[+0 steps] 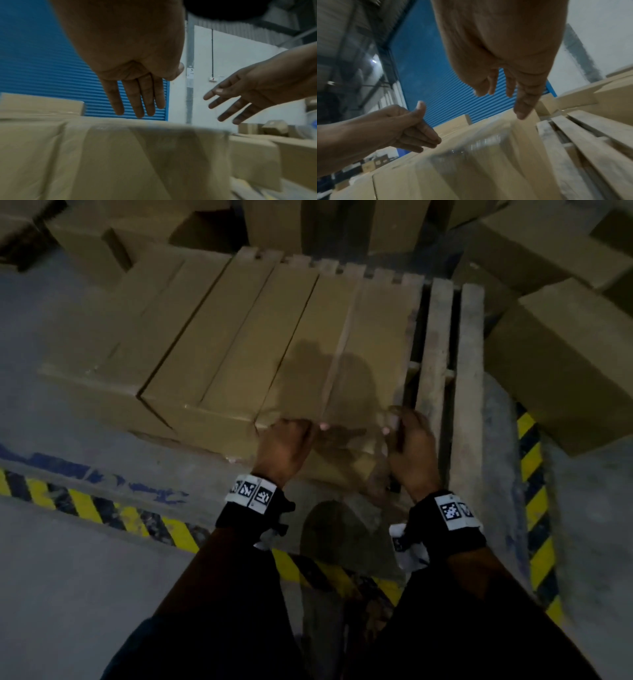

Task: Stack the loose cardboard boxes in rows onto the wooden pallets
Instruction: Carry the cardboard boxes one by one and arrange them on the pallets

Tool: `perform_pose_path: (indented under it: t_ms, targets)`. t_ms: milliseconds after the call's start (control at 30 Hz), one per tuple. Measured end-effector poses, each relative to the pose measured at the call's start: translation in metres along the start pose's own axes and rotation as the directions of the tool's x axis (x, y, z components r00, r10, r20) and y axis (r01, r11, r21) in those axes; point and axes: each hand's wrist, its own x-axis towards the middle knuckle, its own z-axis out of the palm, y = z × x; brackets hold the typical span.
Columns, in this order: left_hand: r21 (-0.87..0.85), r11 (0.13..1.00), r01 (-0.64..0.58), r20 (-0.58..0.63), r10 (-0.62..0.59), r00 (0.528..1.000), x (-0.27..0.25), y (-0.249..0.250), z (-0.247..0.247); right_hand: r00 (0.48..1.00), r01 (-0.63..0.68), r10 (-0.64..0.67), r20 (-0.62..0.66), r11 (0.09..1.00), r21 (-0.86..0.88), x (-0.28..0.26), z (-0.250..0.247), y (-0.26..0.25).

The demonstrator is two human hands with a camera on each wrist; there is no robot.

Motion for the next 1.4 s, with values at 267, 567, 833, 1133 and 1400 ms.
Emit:
perform_pose_path:
  t_ms: [267, 567, 833, 1133, 1400]
  targets:
    - [-0.278, 0.96, -0.026, 0.054, 0.042, 0.998, -0.002, 0.122, -0.137, 0.993, 0.023, -0.023, -0.112, 1.0, 0.002, -0.004, -0.161, -0.105]
    - [-0.459, 0.885, -0.076, 0.146, 0.16, 0.976, -0.06, 0.216, -0.33, 0.948, -0.202, 0.23, -0.219, 0.969, 0.145, -0.074, -0.329, -0.252]
    - [-0.448, 0.888, -0.105, 0.248, 0.237, 0.939, -0.064, 0.314, -0.395, 0.895, -0.226, 0.289, -0.34, 0.951, 0.211, -0.111, -0.436, -0.269]
    - [-0.524, 0.849, -0.068, 0.263, 0.237, 0.935, -0.036, 0.45, -0.337, 0.88, -0.321, 0.381, -0.284, 0.917, 0.235, -0.107, -0.563, -0.161]
    - [-0.546, 0.838, -0.003, 0.386, 0.255, 0.887, 0.004, 0.574, -0.271, 0.899, -0.356, 0.384, -0.21, 0.921, 0.157, -0.076, -0.67, -0.071]
